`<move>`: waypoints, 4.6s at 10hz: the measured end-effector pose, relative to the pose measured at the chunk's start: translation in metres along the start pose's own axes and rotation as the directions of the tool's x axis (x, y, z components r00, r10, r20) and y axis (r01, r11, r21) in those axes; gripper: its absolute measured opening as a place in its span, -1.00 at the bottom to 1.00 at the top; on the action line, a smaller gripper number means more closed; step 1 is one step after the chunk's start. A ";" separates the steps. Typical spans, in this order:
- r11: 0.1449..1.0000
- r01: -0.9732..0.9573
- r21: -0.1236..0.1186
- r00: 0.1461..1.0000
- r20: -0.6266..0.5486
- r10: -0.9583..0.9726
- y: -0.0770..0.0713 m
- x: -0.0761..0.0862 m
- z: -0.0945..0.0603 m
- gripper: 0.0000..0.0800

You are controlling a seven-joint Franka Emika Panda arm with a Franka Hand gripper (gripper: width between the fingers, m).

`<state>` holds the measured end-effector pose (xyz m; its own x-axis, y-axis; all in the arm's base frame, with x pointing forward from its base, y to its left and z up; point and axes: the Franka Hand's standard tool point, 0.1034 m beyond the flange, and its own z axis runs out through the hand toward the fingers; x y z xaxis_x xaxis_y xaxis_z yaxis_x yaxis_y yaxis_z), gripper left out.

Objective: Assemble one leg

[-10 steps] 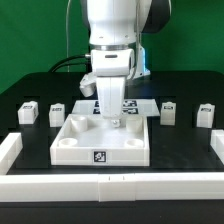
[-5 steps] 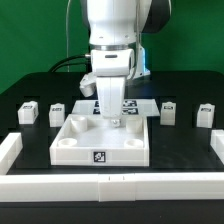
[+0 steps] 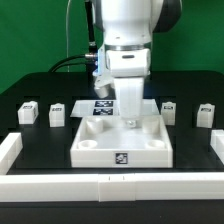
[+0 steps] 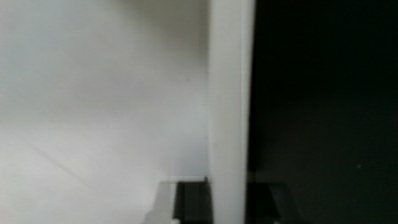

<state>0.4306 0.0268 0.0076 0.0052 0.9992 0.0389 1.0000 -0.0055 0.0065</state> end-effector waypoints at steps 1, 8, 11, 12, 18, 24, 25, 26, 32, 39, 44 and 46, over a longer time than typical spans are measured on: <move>1.000 0.014 -0.004 1.000 -0.004 -0.014 0.004 0.014 0.000 -0.85; 0.999 0.038 -0.019 0.999 -0.012 -0.038 0.024 0.053 0.002 -0.85; 1.000 0.022 -0.021 1.000 -0.011 -0.022 0.037 0.057 0.002 -0.85; 1.000 0.017 -0.014 1.000 -0.007 -0.017 0.041 0.058 0.002 -0.85; 1.000 0.018 0.006 1.000 0.005 -0.018 0.051 0.057 0.001 -0.85; 1.000 0.018 0.007 1.000 0.005 -0.018 0.051 0.057 0.001 0.55; 1.000 0.018 0.007 1.000 0.005 -0.018 0.051 0.057 0.001 0.60; 1.000 0.018 0.007 1.000 0.005 -0.018 0.051 0.057 0.001 0.62; 0.999 -0.019 -0.029 1.000 0.011 0.020 0.035 0.052 -0.025 0.62; 0.911 -0.412 -0.030 0.911 -0.008 0.412 0.027 0.052 -0.027 0.62; 0.308 -0.951 0.011 0.306 -0.092 0.948 0.017 0.091 -0.019 0.62; 0.038 -0.998 0.048 0.034 -0.082 0.996 0.005 0.118 -0.016 0.62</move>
Offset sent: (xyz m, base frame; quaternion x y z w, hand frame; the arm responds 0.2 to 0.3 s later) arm 0.0192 0.0216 -0.0113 -0.0011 -0.0279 -0.0338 0.9990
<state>0.4364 0.1445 0.0285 0.9956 0.0249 0.0898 0.0327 -0.9957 -0.0867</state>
